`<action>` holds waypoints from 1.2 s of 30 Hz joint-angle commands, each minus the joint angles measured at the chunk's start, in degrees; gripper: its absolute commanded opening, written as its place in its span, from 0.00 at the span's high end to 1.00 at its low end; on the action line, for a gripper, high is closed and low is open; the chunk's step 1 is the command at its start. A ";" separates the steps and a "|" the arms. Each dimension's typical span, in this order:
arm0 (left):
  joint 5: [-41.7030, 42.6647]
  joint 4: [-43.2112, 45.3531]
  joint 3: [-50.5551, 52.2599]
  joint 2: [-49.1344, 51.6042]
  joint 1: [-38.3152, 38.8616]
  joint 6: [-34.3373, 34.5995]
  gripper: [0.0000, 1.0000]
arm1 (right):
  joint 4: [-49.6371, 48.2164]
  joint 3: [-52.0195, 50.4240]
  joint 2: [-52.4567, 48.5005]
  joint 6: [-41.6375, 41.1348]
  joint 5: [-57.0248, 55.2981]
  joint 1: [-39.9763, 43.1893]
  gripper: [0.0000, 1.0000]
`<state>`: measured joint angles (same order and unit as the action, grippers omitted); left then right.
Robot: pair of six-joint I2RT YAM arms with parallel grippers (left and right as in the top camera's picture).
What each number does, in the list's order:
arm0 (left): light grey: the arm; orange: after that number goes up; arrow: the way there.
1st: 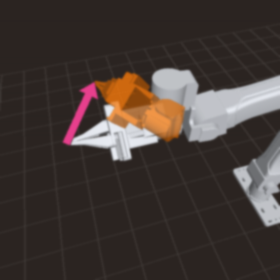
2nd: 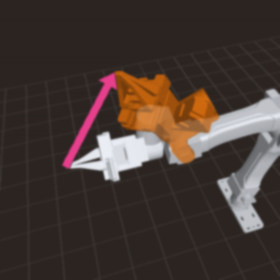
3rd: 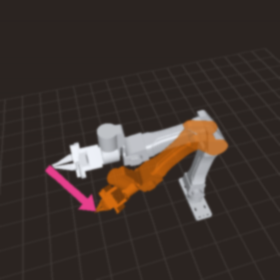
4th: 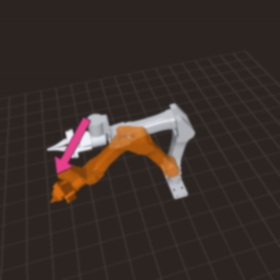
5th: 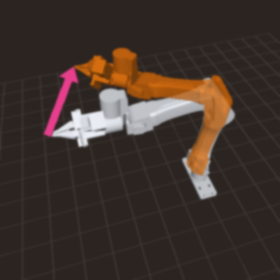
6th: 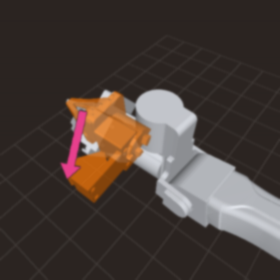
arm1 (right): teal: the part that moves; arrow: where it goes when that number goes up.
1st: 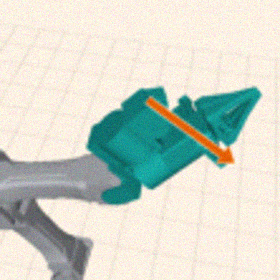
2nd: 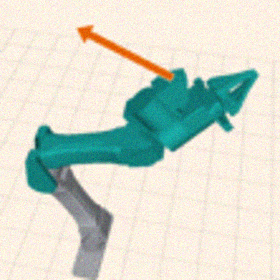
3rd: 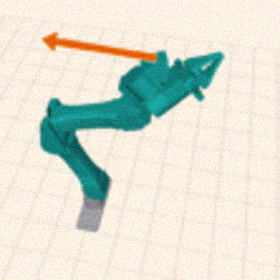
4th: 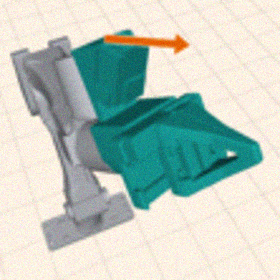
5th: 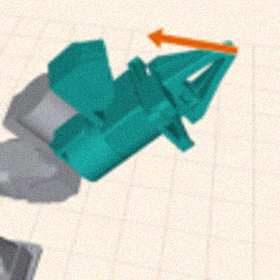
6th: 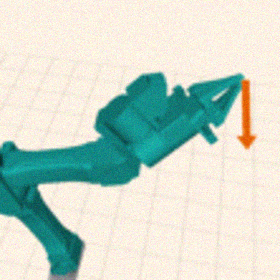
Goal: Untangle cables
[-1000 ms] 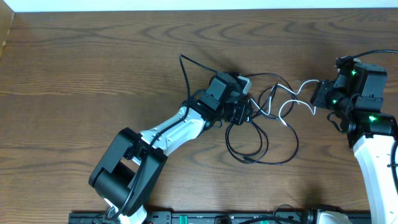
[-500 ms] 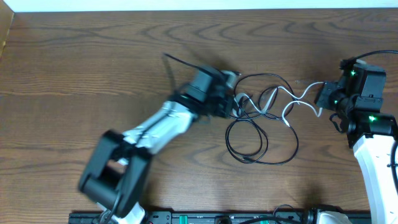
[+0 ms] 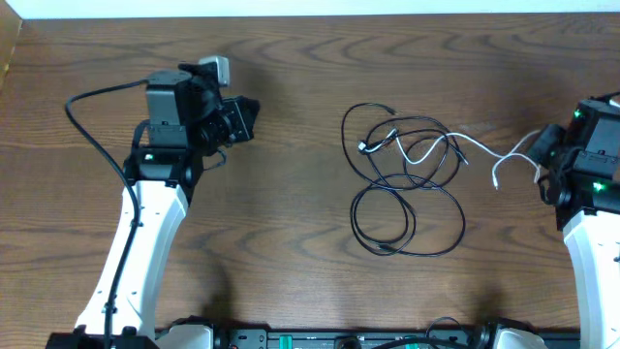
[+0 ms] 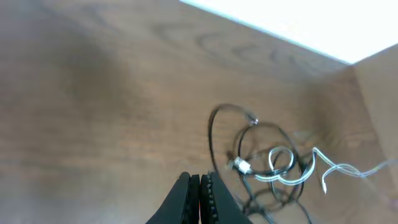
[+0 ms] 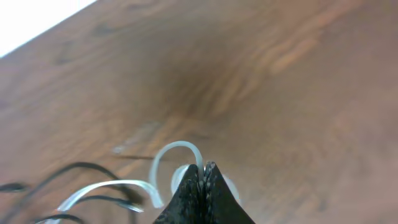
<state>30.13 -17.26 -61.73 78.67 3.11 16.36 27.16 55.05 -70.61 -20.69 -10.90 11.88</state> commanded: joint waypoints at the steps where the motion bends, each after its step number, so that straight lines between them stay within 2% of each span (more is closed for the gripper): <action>1: 1.01 -3.37 -0.37 2.32 2.78 0.09 0.93 | -7.10 0.66 0.09 9.55 27.89 0.00 0.99; 3: 1.01 -4.59 -0.37 3.89 5.55 0.04 0.93 | -12.26 0.68 0.09 11.50 42.97 -0.07 0.99; 5: 0.98 -4.76 -0.37 5.66 8.59 -0.04 0.92 | -16.46 0.68 0.11 9.03 47.95 -0.59 0.99; 6: 0.98 -4.59 -0.37 6.54 10.08 -0.20 0.87 | -17.16 0.68 0.11 8.07 47.41 -0.79 0.99; 8: 0.98 -4.00 -0.37 8.39 13.18 -0.92 0.60 | -17.40 0.68 0.11 6.78 44.85 -0.94 0.99; 10: 0.96 -3.10 -0.37 10.16 16.09 -2.75 0.38 | -16.17 0.68 0.11 6.71 42.23 -0.94 0.99; 11: 0.96 -2.38 -0.37 11.15 17.64 -3.80 0.30 | -15.32 0.68 0.11 6.34 40.76 -0.94 0.99; 13: 0.94 0.44 -0.37 13.64 21.49 -7.50 0.26 | -12.66 0.68 0.11 6.34 37.13 -0.94 0.99; 16: 0.13 4.48 -0.37 16.20 24.57 -10.25 0.26 | -10.60 0.68 0.11 6.34 35.56 -0.94 0.99; 22: -6.80 12.68 -0.37 22.67 28.65 -10.60 0.26 | -8.90 0.66 0.11 6.32 35.45 -0.96 0.99; 29: -15.78 22.75 -0.37 28.70 29.49 -10.80 0.26 | -7.39 0.68 0.11 6.34 35.45 -1.03 0.99; 32: -16.90 25.38 -0.37 31.23 29.49 -10.75 0.26 | -7.30 0.68 0.11 6.34 35.45 -1.05 0.99; 34: -16.90 26.47 -0.37 32.63 29.49 -10.75 0.33 | -7.17 0.68 0.11 6.34 35.45 -1.05 0.99; 36: -16.85 26.67 -0.37 33.20 29.49 -10.73 0.49 | -6.95 0.68 0.11 6.36 35.43 -1.05 0.99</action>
<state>15.42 9.06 -61.71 110.56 32.64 6.70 19.97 55.07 -70.78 -14.13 24.62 11.05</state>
